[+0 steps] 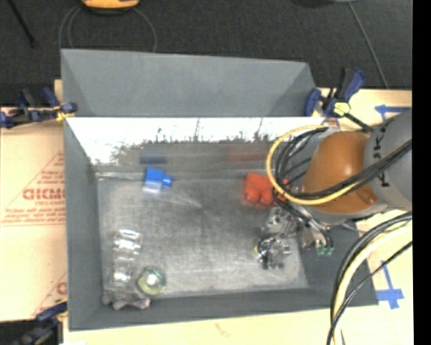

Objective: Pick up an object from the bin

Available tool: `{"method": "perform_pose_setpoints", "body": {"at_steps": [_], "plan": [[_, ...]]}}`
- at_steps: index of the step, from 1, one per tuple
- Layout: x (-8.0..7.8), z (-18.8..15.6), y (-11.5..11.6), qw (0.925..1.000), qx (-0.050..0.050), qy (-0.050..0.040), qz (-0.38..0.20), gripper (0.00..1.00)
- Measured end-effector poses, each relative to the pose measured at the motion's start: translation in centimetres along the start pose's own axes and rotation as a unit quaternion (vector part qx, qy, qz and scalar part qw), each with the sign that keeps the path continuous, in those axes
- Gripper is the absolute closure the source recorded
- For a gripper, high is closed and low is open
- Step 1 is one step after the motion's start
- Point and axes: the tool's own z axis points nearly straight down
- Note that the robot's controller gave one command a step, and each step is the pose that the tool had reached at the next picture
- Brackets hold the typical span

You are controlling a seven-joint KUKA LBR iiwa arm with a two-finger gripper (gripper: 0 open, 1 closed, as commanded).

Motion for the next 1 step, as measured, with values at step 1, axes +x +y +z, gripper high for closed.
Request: {"method": "perform_pose_setpoints", "body": {"at_steps": [1], "plan": [[-7.65,-13.69,-3.14,0.9908,-0.002,0.0021,-0.135,1.0]]}}
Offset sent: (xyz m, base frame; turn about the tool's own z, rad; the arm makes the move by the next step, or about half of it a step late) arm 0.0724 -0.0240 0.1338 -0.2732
